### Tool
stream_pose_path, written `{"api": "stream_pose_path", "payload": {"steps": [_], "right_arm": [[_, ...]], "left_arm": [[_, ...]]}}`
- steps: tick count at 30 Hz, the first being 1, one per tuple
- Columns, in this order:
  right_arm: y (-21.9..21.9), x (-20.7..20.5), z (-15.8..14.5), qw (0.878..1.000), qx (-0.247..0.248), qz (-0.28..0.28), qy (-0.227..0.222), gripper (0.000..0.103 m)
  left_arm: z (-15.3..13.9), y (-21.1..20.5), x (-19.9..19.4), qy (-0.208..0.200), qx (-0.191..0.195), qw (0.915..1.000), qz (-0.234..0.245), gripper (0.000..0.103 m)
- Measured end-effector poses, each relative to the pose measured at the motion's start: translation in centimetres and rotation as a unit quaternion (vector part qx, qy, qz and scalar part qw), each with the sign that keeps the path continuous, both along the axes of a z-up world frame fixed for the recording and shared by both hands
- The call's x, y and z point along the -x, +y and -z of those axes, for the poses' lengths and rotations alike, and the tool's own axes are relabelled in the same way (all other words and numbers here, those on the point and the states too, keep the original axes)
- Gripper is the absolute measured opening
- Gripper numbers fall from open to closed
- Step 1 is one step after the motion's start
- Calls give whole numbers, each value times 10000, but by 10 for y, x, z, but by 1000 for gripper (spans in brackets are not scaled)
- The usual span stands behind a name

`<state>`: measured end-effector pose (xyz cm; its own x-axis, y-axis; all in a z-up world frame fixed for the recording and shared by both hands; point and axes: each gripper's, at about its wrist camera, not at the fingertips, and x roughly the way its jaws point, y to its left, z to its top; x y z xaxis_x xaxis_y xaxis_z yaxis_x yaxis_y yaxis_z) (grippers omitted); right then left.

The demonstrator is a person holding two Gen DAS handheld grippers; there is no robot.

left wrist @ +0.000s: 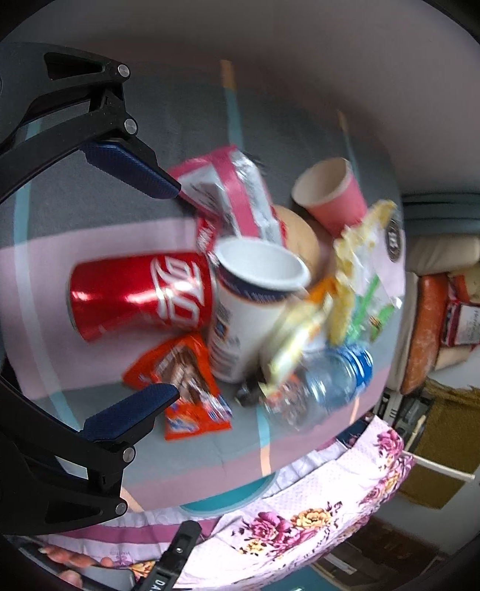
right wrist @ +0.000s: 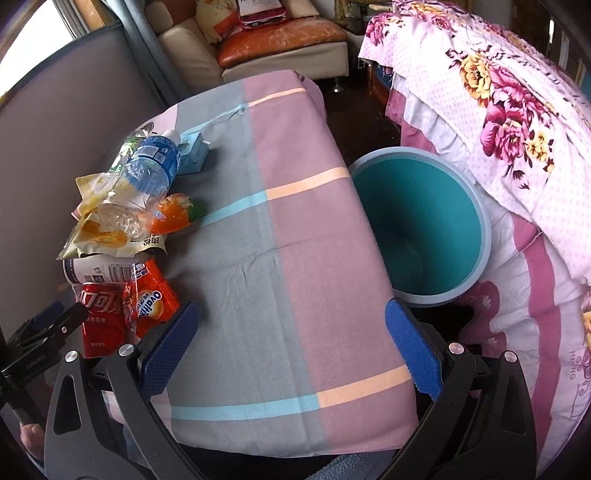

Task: Collect trash
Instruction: 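Grasp the red Coca-Cola can with the left tool while the right tool approaches the water bottle, then grasp the clear blue-labelled water bottle with the right tool while the left tool lifts the can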

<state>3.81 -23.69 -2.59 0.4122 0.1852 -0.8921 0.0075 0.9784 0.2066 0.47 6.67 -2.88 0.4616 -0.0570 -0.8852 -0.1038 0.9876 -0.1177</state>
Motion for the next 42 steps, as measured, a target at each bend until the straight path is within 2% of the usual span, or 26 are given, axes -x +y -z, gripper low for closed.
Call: {"api": "stream_pose_path", "payload": {"steps": [6,9,12,14,16,22,29,35,37,39,42], "right_arm": [[4,-4,8,9999,-58,-78,134,97],[6,-5,10,9998,-56,-121,148,97],[5,-6,11,9998,-56,-115,168,97],[4,-7,11,9998,-33,-109,176,97],[5,-8,13,9998,-17,-112,189,97],[13,-14,16,9993,-39,-235,301,97],[32,-33,1,9982,-108,-535,266,97],[59,-71,-25,9959,-228,-870,27,97],[70,-85,-29,9945,-312,-1000,13,96],[85,-101,-28,9931,-316,-1133,41,91],[107,-123,-19,9893,-432,-1371,246,87]], "left_arm": [[24,5,2,459,255,9986,-9,100],[34,3,-3,608,214,9979,-62,99],[45,1,-7,777,182,9968,-74,86],[52,4,-8,841,275,9961,-73,58],[51,6,-5,781,186,9967,-133,49],[30,22,7,468,389,9981,-138,49],[-8,40,26,-1,650,9977,-171,49],[-36,61,14,-453,579,9968,-318,49],[-39,69,4,-514,562,9964,-382,49],[-37,75,-7,-517,552,9962,-436,49],[-32,78,-24,-450,618,9959,-480,49]]}}
